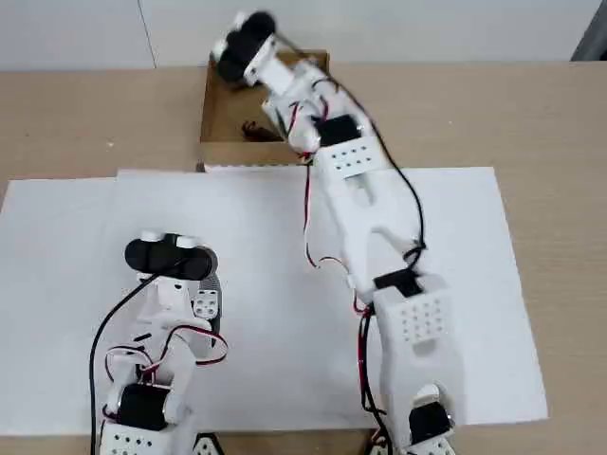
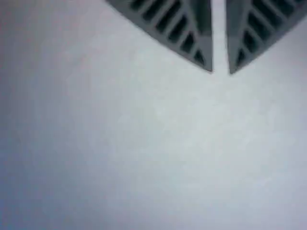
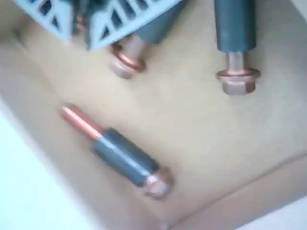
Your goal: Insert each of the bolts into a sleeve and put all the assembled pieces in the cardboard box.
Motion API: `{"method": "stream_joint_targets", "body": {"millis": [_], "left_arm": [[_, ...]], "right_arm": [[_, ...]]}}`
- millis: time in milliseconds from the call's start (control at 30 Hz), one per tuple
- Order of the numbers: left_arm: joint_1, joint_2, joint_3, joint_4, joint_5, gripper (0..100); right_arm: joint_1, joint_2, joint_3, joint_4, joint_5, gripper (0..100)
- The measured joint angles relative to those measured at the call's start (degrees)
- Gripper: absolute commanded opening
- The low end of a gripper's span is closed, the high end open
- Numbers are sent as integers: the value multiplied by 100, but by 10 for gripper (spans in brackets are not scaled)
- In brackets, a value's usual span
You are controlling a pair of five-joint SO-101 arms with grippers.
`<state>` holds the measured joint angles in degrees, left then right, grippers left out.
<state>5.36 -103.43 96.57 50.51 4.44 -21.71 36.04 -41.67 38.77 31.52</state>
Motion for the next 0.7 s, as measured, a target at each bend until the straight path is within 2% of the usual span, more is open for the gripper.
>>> {"method": "stream_joint_targets", "body": {"millis": [267,700], "left_arm": [[0,0,0,0,0,6],[0,0,0,0,0,6]], "right_arm": [[185,-1222,-9,1380,-985,3],[431,-2927,-18,3859,-2145,3]]}}
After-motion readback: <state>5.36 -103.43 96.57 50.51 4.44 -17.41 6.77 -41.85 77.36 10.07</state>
